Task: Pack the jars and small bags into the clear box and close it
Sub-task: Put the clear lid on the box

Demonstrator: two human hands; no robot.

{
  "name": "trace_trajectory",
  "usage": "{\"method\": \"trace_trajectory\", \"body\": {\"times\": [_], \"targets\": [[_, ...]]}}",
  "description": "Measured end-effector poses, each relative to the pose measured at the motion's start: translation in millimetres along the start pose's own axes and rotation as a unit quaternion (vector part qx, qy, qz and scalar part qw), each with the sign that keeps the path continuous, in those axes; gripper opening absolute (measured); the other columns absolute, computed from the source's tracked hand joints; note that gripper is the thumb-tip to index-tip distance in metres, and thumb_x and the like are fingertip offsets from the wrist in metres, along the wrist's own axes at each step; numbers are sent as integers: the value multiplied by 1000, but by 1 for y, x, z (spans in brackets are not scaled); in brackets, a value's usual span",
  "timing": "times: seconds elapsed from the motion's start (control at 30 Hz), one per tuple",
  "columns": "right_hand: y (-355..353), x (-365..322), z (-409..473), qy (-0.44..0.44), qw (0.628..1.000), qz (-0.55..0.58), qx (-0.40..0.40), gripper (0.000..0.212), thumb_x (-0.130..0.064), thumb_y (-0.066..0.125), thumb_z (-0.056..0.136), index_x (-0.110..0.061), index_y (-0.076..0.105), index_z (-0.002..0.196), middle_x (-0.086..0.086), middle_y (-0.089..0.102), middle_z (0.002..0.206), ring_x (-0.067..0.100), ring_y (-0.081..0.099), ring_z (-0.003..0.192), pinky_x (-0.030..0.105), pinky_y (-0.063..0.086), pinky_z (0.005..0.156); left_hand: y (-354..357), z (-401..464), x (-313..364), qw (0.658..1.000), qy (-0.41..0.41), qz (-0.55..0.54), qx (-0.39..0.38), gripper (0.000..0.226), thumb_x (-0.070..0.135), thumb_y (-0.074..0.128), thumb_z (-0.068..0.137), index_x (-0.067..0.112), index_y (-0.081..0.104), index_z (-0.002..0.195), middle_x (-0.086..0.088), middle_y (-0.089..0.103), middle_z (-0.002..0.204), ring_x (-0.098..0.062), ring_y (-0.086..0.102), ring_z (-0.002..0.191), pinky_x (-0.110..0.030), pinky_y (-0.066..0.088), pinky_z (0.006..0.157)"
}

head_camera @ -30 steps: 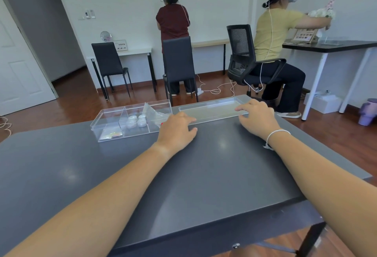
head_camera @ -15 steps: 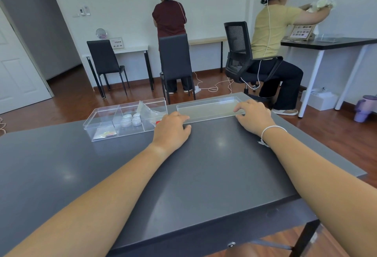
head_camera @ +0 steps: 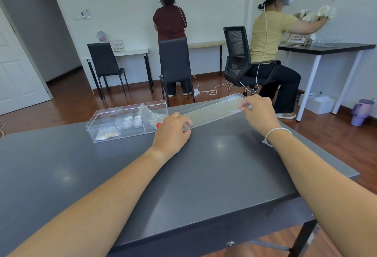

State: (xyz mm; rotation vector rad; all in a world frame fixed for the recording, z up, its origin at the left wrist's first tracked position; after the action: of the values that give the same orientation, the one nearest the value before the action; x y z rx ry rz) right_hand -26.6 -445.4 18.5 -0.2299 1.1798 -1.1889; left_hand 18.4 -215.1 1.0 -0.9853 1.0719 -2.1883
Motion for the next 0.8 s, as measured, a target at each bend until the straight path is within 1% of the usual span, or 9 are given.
{"method": "trace_trajectory", "body": {"times": [0.17,0.27,0.37,0.5,0.57,0.6,0.67,0.73,0.8], "targets": [[-8,-9,-4,-22,998,38,39,17,-5,48,90,-11,64,89,11,58,109,31,38,111,31,30,88,-17,-3,6,998,40,-7,40,16,12,55,85,15,63,98,-3,56,98,-20,52,97,-31,44,79],[-17,-17,-5,-39,995,63,60,16,-5,48,90,-12,63,91,10,59,111,32,40,111,28,27,88,-37,-3,10,994,65,-7,91,19,13,56,86,15,64,103,-2,55,97,-19,49,99,-24,39,78],[-28,-34,-5,-60,990,102,74,17,-5,49,90,-13,64,92,8,59,111,30,40,110,30,31,88,-62,-2,13,986,89,-12,140,21,14,57,87,13,65,106,1,50,92,-17,48,94,-16,30,76],[-38,-67,-4,-91,981,145,88,16,-10,51,90,-19,64,91,1,58,106,20,40,107,32,36,88,-100,-1,10,977,91,-22,190,24,14,57,87,13,65,110,5,44,88,-7,45,72,-11,29,71],[-41,-83,-3,-110,976,166,87,16,-11,52,89,-20,65,93,0,58,106,21,44,106,33,41,89,-119,-2,5,974,88,-29,205,24,15,58,87,14,64,110,3,45,90,-8,49,70,-14,35,73],[-42,-90,-3,-123,973,176,84,18,-10,52,89,-20,65,95,-1,57,105,23,46,107,34,43,90,-127,-3,1,973,88,-30,212,23,16,58,87,14,65,109,2,46,91,-13,53,73,-19,40,76],[-40,-102,-5,-146,968,191,73,22,-9,52,88,-22,64,100,-3,56,107,19,50,104,26,44,87,-144,-7,-9,970,88,-28,227,23,15,58,87,14,65,108,2,47,91,-21,55,76,-27,46,80],[-34,-111,-8,-155,964,209,57,26,-9,52,88,-25,62,106,-3,54,110,9,52,92,10,40,78,-157,-11,-20,967,81,-25,240,23,15,59,86,17,66,108,1,48,91,-19,54,75,-26,46,80],[-27,-118,-12,-158,961,223,43,32,-7,53,87,-27,58,111,-3,52,112,5,53,85,5,39,71,-168,-16,-33,964,74,-36,252,23,15,59,86,18,66,107,0,48,91,-11,52,73,-21,45,79]]}}
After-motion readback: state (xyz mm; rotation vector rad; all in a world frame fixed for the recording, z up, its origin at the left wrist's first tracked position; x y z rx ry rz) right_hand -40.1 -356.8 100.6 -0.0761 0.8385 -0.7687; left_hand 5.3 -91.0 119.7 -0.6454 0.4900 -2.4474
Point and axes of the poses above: each hand's wrist, its own z-axis towards the middle knuckle, its own y-axis out of the palm, x = y × z, the point moved 2 cm from there along z, towards the middle knuckle
